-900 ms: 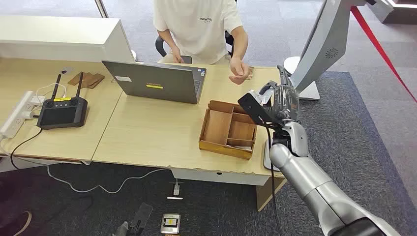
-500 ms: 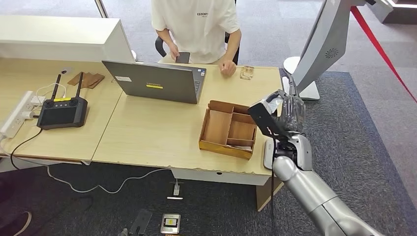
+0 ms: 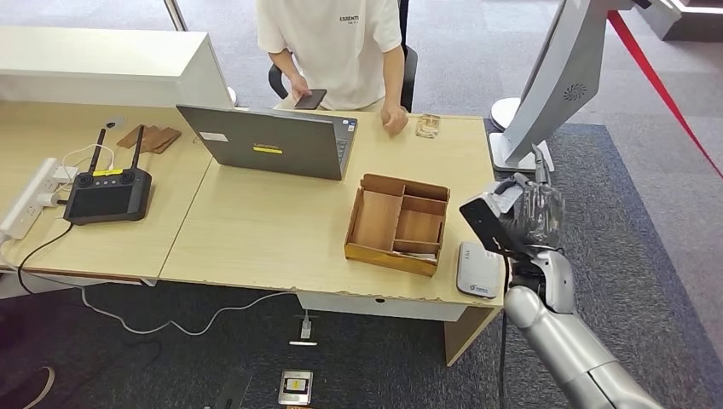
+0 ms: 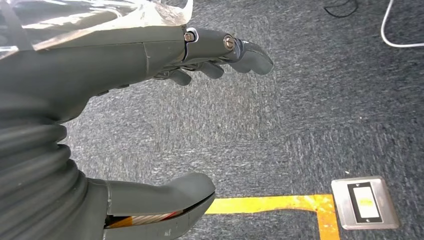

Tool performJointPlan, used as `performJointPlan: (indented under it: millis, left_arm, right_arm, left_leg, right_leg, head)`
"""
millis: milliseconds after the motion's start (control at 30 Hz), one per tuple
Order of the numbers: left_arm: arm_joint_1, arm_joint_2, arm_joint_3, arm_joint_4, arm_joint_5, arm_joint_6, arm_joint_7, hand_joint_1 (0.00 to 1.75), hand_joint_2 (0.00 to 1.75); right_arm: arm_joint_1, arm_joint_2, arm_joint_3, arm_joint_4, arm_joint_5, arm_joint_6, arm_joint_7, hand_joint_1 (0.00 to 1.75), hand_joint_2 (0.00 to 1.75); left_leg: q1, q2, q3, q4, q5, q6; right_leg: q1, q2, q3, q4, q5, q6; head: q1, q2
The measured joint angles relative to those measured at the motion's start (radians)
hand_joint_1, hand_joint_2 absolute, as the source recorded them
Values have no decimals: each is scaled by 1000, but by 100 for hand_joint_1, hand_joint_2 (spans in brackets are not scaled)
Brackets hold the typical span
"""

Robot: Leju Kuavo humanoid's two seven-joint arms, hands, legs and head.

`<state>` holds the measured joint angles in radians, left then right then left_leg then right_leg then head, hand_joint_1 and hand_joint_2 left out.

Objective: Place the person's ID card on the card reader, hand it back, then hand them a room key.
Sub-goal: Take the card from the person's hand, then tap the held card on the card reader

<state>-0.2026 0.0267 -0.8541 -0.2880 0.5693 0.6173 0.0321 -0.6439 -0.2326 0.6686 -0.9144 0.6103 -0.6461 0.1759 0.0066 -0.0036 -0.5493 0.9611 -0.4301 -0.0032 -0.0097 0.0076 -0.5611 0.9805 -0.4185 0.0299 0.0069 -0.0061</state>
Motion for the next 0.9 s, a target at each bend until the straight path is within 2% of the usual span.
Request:
performJointPlan:
  millis: [433,900]
  left_arm:
    - [-4,-4,0,6,11,0,1,0,175]
    - [2,-6,0,10,44,5,-4,0,175]
  right_arm:
    - [9,-10,3,138,76,65,6,175,175]
    - [42,19,12,270,83,107,3,175,175]
  left_leg:
    - [0,0,0,0,0,0]
    - [0,0,0,0,0,0]
  right_leg:
    - [0,0,0,0,0,0]
    - [0,0,0,0,0,0]
  head:
    - [0,0]
    - [0,0]
